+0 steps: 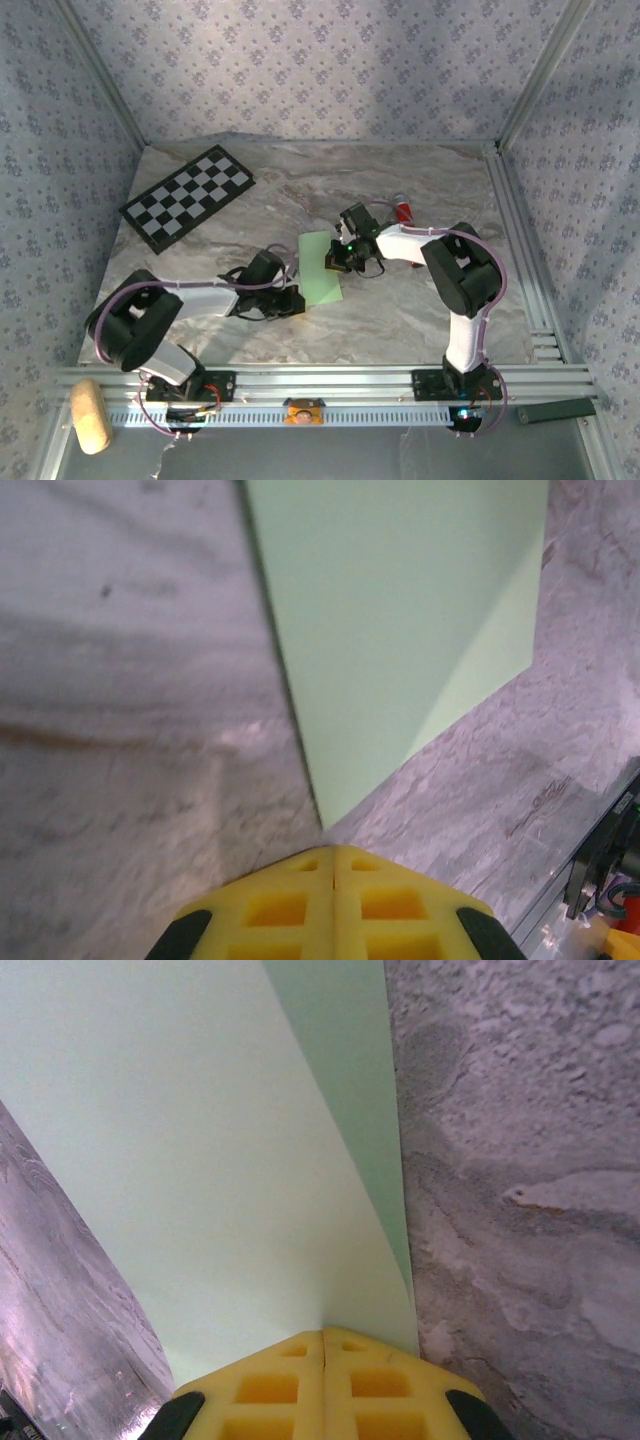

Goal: Fold a paper plane with a square sheet of paper (pick it up from the middle)
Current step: First fold the square sheet of paper in half at the center of the table.

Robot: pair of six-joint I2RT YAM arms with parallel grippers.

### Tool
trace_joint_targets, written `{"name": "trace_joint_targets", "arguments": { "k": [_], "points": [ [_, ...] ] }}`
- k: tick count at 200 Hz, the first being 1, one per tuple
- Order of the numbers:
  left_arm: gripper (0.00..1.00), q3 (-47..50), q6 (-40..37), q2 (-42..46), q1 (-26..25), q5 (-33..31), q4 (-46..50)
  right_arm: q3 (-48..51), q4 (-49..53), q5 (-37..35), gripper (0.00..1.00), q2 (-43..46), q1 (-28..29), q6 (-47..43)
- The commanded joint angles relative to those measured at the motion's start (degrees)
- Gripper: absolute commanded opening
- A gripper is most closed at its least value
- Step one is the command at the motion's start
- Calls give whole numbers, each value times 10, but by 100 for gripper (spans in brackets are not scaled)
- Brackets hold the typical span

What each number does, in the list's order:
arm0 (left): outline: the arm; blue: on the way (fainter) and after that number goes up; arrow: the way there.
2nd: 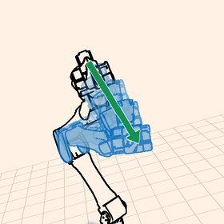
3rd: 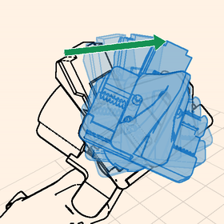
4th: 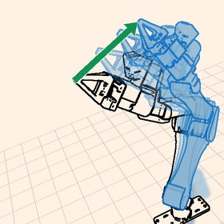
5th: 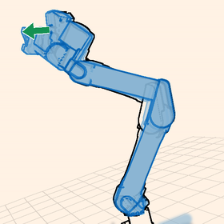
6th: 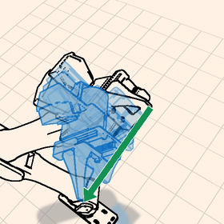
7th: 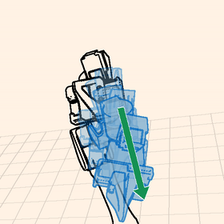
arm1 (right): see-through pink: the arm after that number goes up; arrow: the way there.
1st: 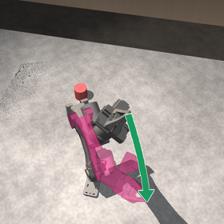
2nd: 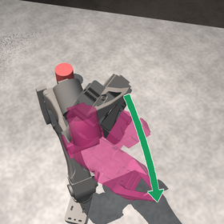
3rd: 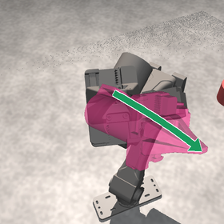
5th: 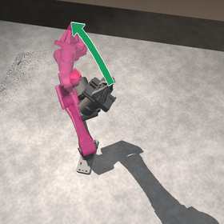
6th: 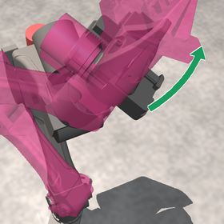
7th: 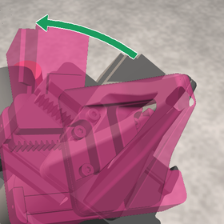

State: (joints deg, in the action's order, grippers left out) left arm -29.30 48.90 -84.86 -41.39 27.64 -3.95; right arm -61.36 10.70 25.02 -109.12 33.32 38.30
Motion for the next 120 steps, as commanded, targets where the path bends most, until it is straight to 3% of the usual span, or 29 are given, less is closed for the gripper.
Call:
{"name": "trace_joint_targets", "arguments": {
  "k": [1, 41, 71, 120],
  "points": [
    [0, -15, -13, 52, -5, -5, 44, 34, 95, -79, 0, -39, 3, -18],
    [0, -72, -30, 71, 59, 5, 44, 20, 126, -72, 0, -30, 3, -66],
    [0, -125, -33, 0, 112, 43, 23, 10, 150, -72, 0, -28, 3, -85],
    [0, -220, -54, -149, 118, 81, -2, 5, 150, -63, 0, -35, 2, -87]
  ]
}}
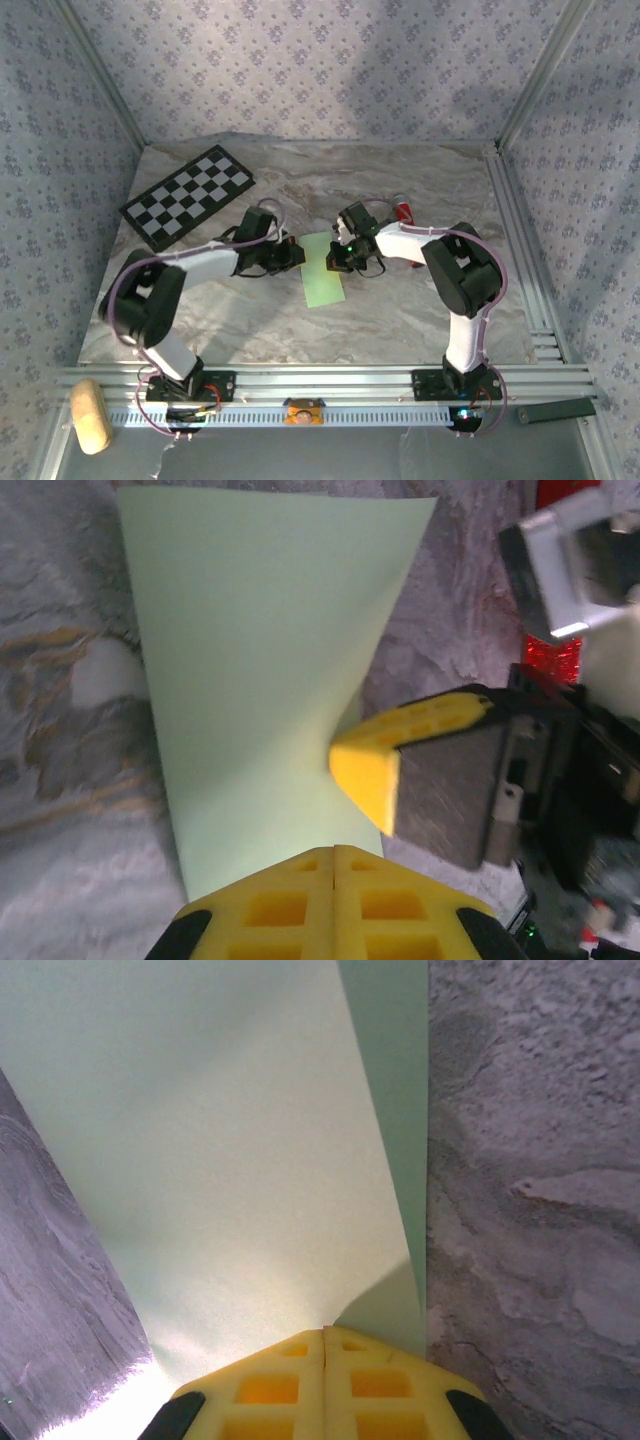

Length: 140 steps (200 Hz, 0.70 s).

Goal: Fold a paper plane with a square sheet of paper (pick it up from the middle)
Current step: First fold the square sheet of paper in half at the center of the table.

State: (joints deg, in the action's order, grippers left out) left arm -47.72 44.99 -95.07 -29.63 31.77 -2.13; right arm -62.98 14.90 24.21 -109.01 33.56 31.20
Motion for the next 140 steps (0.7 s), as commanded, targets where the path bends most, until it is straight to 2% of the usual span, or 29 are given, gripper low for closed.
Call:
{"name": "trace_joint_targets", "arguments": {
  "k": [1, 97, 140],
  "points": [
    [0, -37, -14, -49, 0, 40, -22, 21, 108, -55, 0, -36, -1, -16],
    [0, -24, -57, -139, 20, 37, -17, 25, 117, -73, 0, -49, 1, -14],
    [0, -33, -51, -117, 22, 37, -3, 27, 121, -85, 0, -41, 1, -11]
  ]
}}
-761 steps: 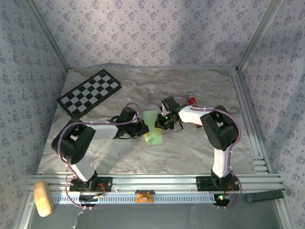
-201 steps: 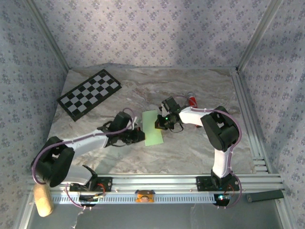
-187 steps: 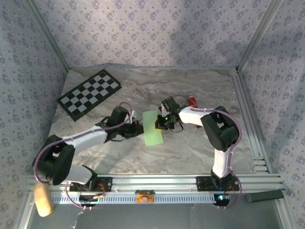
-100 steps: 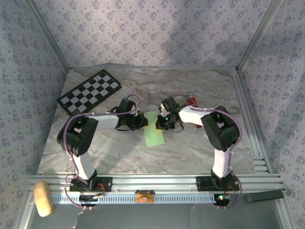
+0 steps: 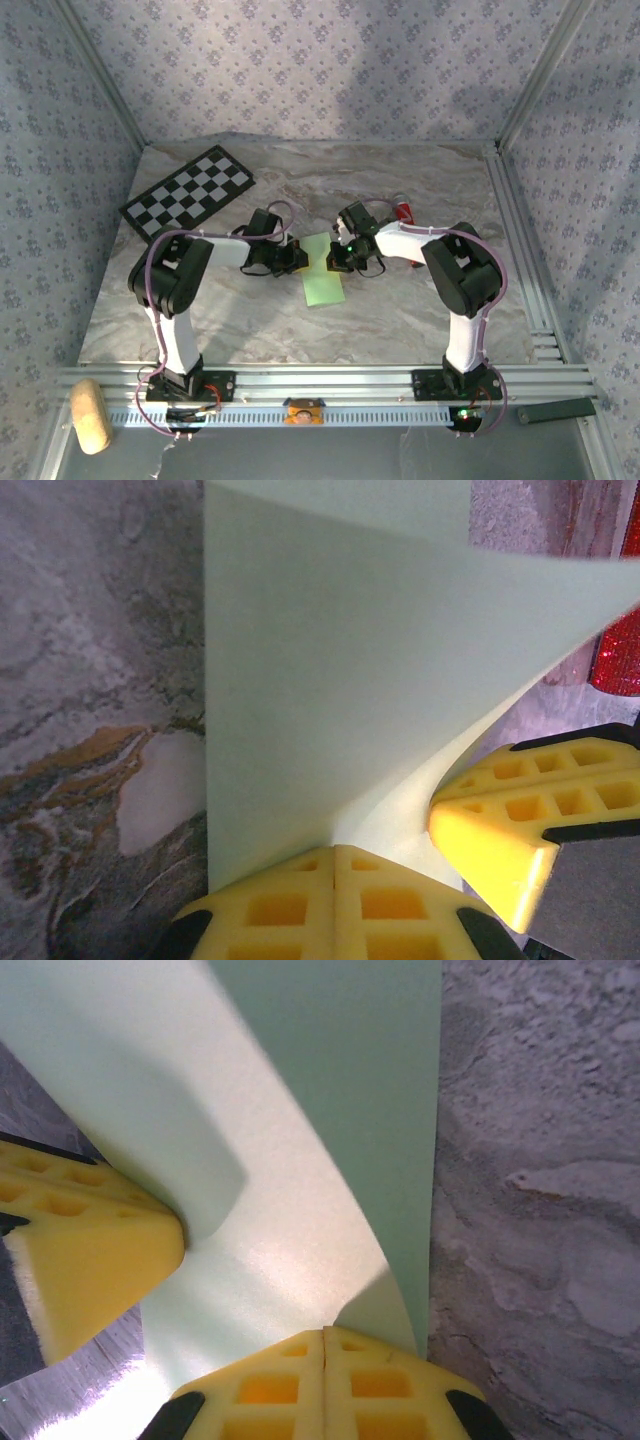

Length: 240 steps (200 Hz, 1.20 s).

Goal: Fold a paper plane with a square sheet of paper (pick it up from the middle)
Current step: First fold the square sheet of paper in half at the center of the table.

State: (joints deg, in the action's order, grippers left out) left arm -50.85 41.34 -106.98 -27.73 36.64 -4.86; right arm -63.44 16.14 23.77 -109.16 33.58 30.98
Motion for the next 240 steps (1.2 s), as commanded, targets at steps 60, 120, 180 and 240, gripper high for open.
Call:
{"name": "trace_joint_targets", "arguments": {
  "k": [60, 120, 180, 240],
  "points": [
    [0, -45, -11, 27, 10, -6, 49, 34, 103, -81, 0, -39, -1, -4],
    [0, -56, -19, -31, 16, -45, 53, 39, 95, -80, 0, -39, -1, 1],
    [0, -63, -8, -42, 21, -51, 48, 46, 94, -83, 0, -34, -1, 2],
    [0, -115, -14, -41, 23, -45, 87, 46, 94, -81, 0, -34, -3, 3]
  ]
}}
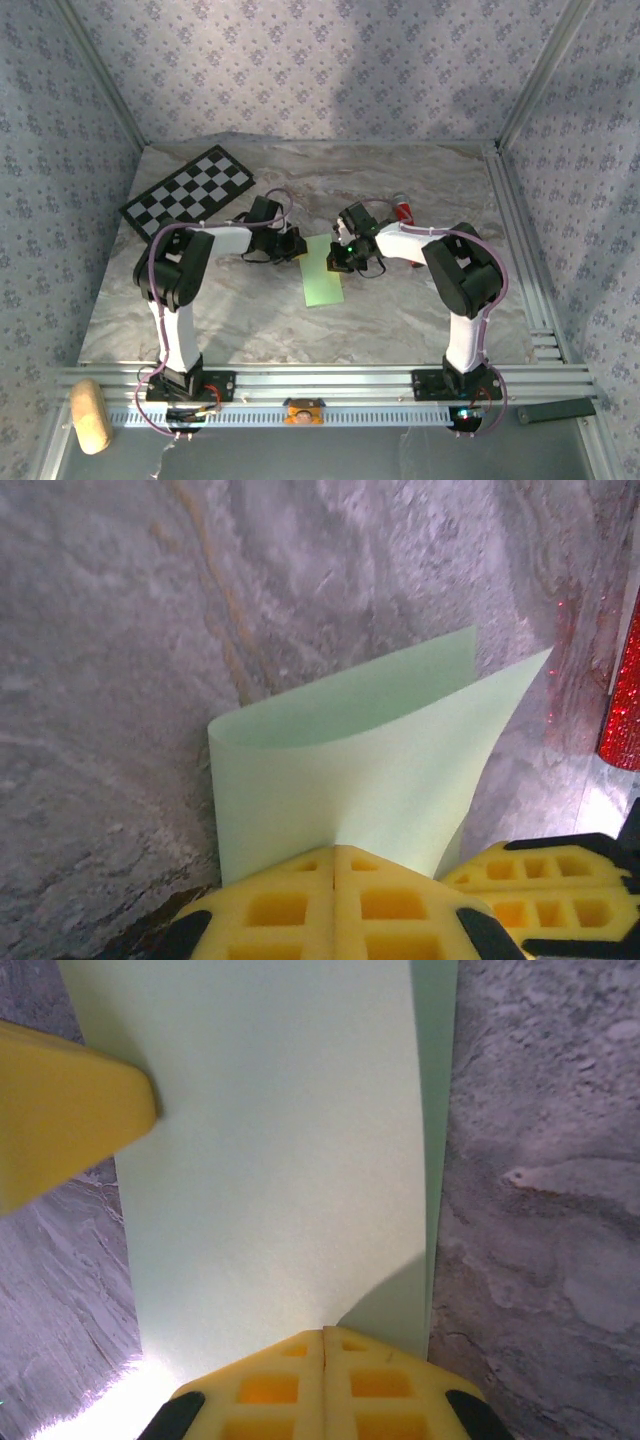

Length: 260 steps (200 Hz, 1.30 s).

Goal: Fold a paper plane with a square sheet of paper (pick it up from the middle)
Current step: First fold the square sheet of paper in half at the center of the table.

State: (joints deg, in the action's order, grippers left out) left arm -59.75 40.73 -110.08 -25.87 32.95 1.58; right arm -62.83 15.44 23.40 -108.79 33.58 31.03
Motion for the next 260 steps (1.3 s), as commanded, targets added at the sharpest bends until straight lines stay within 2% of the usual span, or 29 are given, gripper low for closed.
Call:
{"name": "trace_joint_targets", "arguments": {
  "k": [1, 78, 189, 260],
  "points": [
    [0, -26, -8, -11, 4, -8, 23, 40, 100, -78, 0, -38, -2, 3],
    [0, -37, 2, -63, 19, -29, 18, 44, 99, -77, 0, -38, -3, 2],
    [0, -61, 11, -58, 46, -57, 35, 55, 92, -76, 0, -30, -6, 4],
    [0, -87, 10, -66, 53, -106, 74, 58, 90, -76, 0, -28, -6, 5]
  ]
}}
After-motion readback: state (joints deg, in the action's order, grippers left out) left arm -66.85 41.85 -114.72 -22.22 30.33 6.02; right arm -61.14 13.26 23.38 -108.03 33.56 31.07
